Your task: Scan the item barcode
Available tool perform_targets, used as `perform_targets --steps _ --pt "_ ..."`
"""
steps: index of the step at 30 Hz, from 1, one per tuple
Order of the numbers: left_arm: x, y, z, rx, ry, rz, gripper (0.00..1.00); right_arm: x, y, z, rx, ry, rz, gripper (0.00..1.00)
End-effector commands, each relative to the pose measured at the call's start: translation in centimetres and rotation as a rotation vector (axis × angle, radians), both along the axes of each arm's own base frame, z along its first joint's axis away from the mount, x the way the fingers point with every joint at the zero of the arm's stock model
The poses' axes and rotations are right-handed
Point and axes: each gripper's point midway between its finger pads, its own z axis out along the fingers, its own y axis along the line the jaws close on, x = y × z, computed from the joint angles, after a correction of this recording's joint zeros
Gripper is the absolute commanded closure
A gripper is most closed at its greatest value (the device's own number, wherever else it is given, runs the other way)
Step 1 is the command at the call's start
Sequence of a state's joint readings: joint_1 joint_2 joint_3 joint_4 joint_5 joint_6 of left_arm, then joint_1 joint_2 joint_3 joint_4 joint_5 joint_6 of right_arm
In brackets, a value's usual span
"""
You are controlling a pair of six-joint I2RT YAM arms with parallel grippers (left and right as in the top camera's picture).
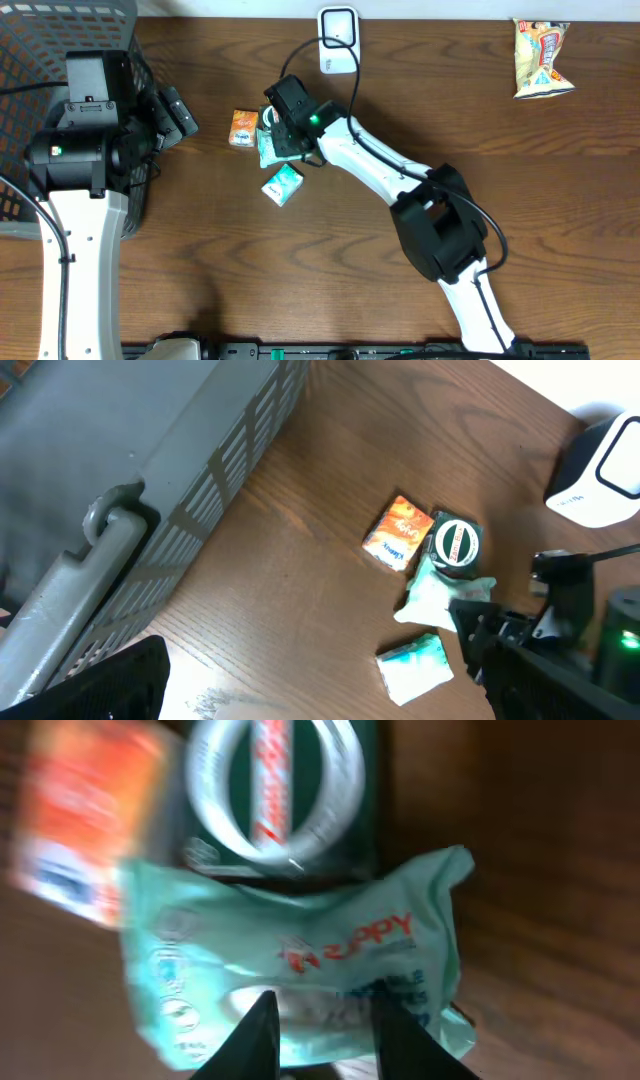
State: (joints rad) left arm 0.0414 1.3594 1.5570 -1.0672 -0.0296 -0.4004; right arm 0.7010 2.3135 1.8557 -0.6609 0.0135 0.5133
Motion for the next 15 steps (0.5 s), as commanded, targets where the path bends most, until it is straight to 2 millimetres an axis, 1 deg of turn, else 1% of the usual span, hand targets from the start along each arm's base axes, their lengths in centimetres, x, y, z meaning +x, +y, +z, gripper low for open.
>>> perform_targets --steps 1,3,5,8,9,11,13,15 --pt "-0.2 0.2 0.2 -0.001 -0.005 0.014 0.02 -0.2 -1.8 -1.1 -0.092 0.003 -0.054 0.77" --pt "-0.2 0.2 0.2 -0.001 -0.005 0.014 0.02 0.1 -3.4 -1.1 -0.163 -0.019 -0.085 0.77" --pt "-0.2 0.2 0.2 -0.001 -0.005 0.014 0.02 0.6 -5.5 -0.8 -0.253 -0.054 -0.124 0.76" --pt "-0.2 0.2 0.2 -0.001 -0.005 0.014 0.02 1.4 -8.8 0.6 -0.393 -0.119 -0.186 0.75" --pt "-0.2 0.2 0.2 -0.001 -0.005 0.015 0.02 1.8 -10.2 1.5 -0.444 -0.15 -0.21 0.74" --pt "-0.2 0.2 0.2 -0.001 -0.005 0.014 0.02 2.5 -11.9 3.1 -0.519 -0.203 -0.226 0.73" --pt "-0.1 0.2 0.2 0.0 -0.005 0.014 0.02 3.0 -12.9 4.5 -0.565 -0.244 -0.223 0.72" --pt "-0.2 0.2 0.2 -0.001 -0.005 0.014 0.02 3.3 -13.4 6.0 -0.575 -0.272 -0.225 0.7"
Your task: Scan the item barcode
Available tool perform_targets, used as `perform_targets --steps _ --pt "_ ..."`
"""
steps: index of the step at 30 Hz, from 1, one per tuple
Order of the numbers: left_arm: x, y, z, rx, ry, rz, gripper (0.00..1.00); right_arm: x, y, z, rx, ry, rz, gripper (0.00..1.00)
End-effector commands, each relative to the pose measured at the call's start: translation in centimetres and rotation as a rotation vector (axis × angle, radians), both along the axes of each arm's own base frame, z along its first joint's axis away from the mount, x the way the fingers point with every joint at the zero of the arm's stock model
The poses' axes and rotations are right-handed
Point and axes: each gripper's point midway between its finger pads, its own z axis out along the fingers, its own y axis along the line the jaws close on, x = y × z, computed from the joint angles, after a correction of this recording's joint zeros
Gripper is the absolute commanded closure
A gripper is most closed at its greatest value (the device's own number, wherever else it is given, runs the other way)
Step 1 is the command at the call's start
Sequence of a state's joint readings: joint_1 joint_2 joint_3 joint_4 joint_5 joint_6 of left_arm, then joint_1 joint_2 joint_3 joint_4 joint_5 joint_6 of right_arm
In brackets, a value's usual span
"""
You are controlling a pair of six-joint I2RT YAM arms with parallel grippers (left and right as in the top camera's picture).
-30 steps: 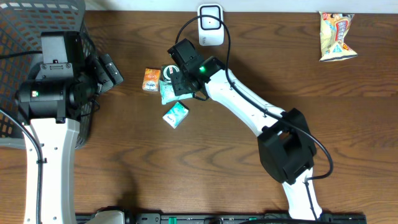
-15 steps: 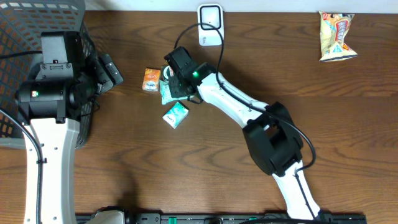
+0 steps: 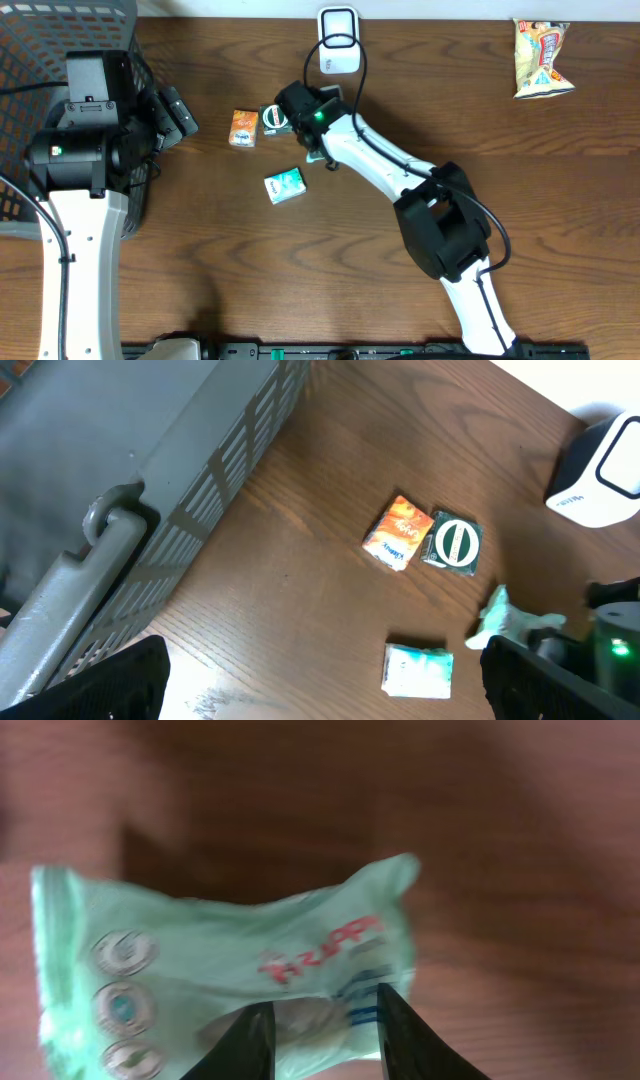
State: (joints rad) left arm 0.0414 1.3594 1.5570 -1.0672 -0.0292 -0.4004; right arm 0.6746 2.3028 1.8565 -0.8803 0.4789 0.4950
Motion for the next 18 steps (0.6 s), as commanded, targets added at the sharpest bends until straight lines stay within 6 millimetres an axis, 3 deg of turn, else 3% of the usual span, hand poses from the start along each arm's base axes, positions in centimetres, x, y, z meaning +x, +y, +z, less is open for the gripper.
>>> perform_targets --steps 1,6,11,13,16,18 --pt "-0.2 0.2 0.2 0.0 -0.005 0.015 0.02 1.9 -2.9 6.0 -0.095 -0.156 -0.03 0.65" --pt "-0.2 0.2 0.2 0.0 -0.005 0.015 0.02 0.3 -0.6 6.9 0.08 -0.069 0.028 0.53" --pt "-0.2 0.2 0.2 0.0 -0.005 0.015 0.02 -2.8 4.9 5.0 0.355 0.136 0.146 0.5" --pt "-0.2 0.2 0.2 0.0 -0.005 0.015 0.03 -3.2 6.2 4.4 0.414 0.17 0.172 0.55" --pt "-0.2 0.2 0.2 0.0 -0.005 0.015 0.02 -3.0 7.1 3.2 0.422 0.171 0.183 0.74" --pt "-0.2 0.2 0.2 0.0 -0.005 0.015 0.02 -3.0 7.5 2.0 0.411 0.178 0.187 0.82"
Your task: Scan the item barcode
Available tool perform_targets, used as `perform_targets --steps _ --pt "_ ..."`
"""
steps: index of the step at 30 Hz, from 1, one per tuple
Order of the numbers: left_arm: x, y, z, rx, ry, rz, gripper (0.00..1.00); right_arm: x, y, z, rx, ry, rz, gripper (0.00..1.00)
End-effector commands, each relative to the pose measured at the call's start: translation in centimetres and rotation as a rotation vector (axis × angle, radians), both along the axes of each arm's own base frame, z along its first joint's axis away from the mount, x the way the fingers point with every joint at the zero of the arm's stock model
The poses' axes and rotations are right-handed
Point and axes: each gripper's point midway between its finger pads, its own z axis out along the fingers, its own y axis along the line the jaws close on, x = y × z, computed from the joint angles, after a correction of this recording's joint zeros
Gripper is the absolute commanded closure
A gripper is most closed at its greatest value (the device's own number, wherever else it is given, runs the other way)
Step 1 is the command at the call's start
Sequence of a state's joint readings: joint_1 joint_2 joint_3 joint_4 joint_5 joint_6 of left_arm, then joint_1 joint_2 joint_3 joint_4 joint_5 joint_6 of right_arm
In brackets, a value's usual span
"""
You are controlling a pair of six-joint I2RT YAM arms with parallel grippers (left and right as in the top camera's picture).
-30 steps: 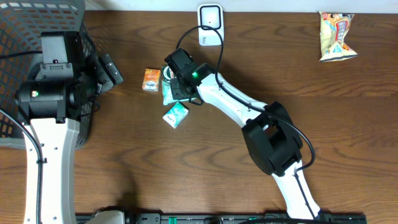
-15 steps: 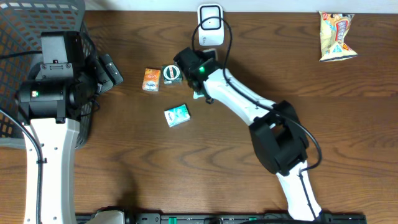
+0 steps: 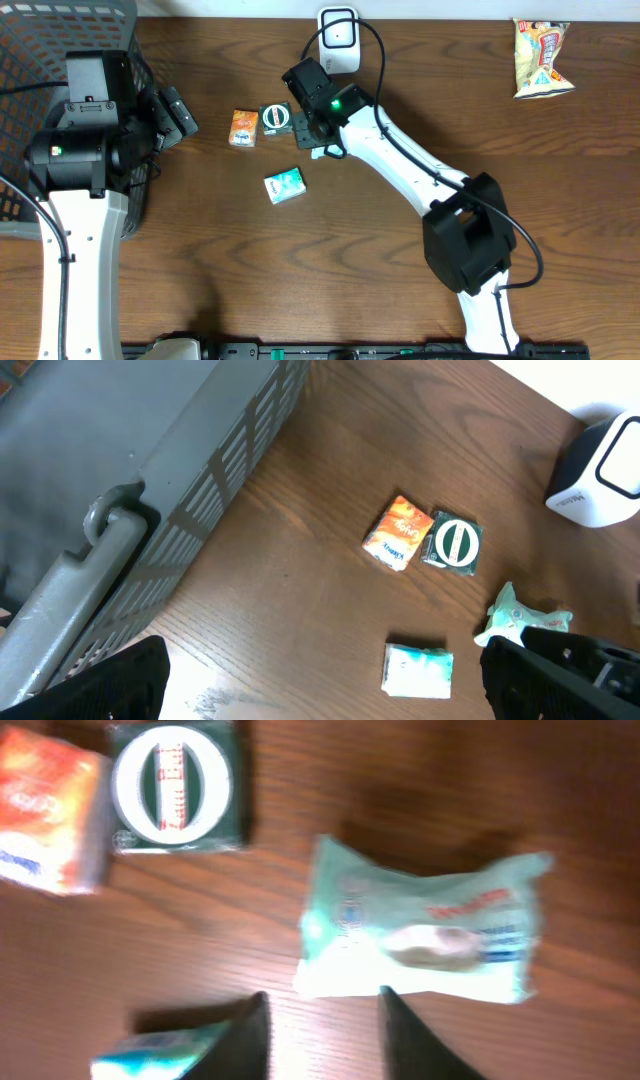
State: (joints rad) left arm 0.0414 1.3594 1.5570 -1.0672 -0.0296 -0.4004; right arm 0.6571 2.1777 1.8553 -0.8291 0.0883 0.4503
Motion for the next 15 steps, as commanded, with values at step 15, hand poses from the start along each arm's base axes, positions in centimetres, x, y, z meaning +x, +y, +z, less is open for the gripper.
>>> perform_targets --steps 15 --pt "-0.2 0.2 0.2 -0.001 -0.005 0.014 0.02 -2.2 -6.2 -7.6 -0.388 0.108 -0.111 0.99"
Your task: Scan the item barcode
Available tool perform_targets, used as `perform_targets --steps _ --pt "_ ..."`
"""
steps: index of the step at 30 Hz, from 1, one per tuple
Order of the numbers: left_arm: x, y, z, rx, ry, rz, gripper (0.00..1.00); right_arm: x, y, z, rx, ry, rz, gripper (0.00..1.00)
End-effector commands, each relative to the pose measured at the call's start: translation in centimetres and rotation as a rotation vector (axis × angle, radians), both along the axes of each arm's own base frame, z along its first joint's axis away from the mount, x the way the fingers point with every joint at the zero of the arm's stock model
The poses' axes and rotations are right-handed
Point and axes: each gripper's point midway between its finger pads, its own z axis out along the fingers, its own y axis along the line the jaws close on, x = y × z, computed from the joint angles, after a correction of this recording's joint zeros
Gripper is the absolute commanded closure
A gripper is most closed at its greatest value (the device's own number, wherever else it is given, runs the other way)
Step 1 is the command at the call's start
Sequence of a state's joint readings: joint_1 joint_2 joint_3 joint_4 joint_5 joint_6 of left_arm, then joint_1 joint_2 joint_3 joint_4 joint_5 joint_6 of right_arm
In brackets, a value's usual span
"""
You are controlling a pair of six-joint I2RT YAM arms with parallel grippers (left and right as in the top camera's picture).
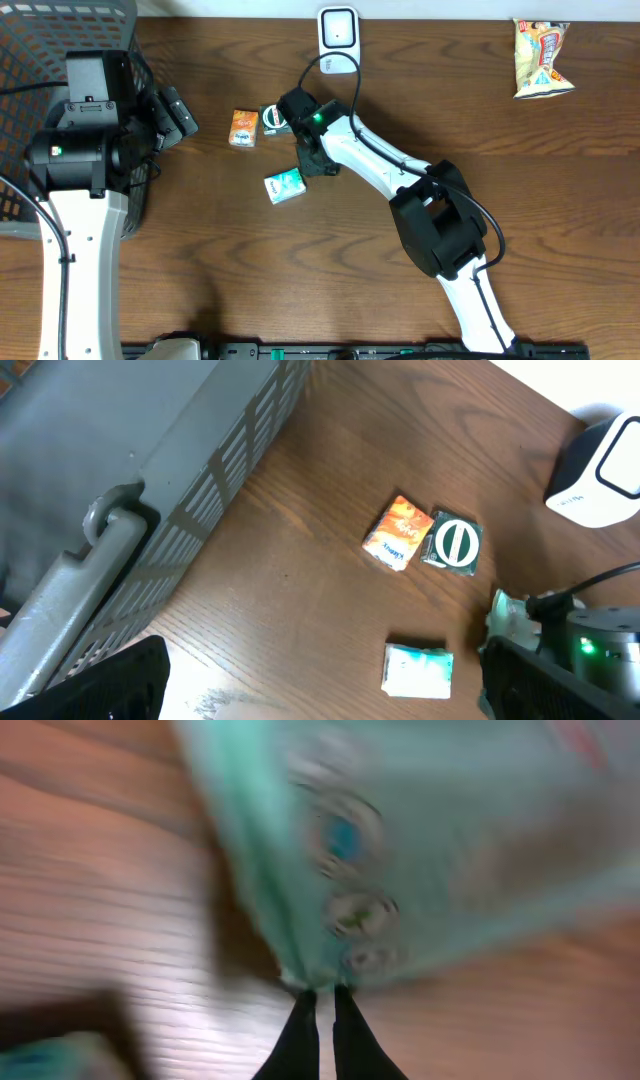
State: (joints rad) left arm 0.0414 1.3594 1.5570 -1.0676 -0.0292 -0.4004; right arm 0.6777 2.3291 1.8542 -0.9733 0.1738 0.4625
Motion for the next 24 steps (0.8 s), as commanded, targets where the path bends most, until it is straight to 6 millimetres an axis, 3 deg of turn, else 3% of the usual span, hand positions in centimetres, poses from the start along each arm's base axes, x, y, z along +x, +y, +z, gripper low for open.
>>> perform_targets --steps 1,5,10,15,19,20,21,22,24 --pt "-0.1 0.2 0.2 0.0 -0.005 0.015 0.02 1.0 -3.9 0.7 -0.191 -0.089 -0.085 0.99" --pt "-0.1 0.2 0.2 0.0 -0.005 0.015 0.02 0.0 -7.0 1.5 -0.303 -0.047 -0.097 0.99" --pt "-0.1 0.2 0.2 0.0 -0.005 0.015 0.02 0.1 -9.1 2.7 -0.312 -0.029 -0.153 0.99" --pt "-0.1 0.2 0.2 0.0 -0.005 0.015 0.02 0.5 -8.5 4.7 -0.184 -0.023 -0.178 0.98" --pt "-0.1 0.2 0.2 0.0 -0.005 0.015 0.02 1.2 -6.2 7.0 -0.038 -0.049 -0.092 0.97" --pt "-0.1 0.2 0.2 0.0 -0.005 0.015 0.02 1.5 -5.5 7.9 0.001 -0.067 -0.066 0.91" --pt "-0.1 0.2 0.2 0.0 -0.005 0.015 0.02 1.7 -5.0 8.6 0.028 -0.082 -0.052 0.78" --pt "-0.1 0.2 0.2 0.0 -0.005 0.015 0.02 2.3 -4.0 9.9 0.083 -0.124 -0.04 0.39" --pt "-0.1 0.2 0.2 0.0 -0.005 0.015 0.02 3.2 -2.9 10.9 0.126 -0.18 -0.03 0.31"
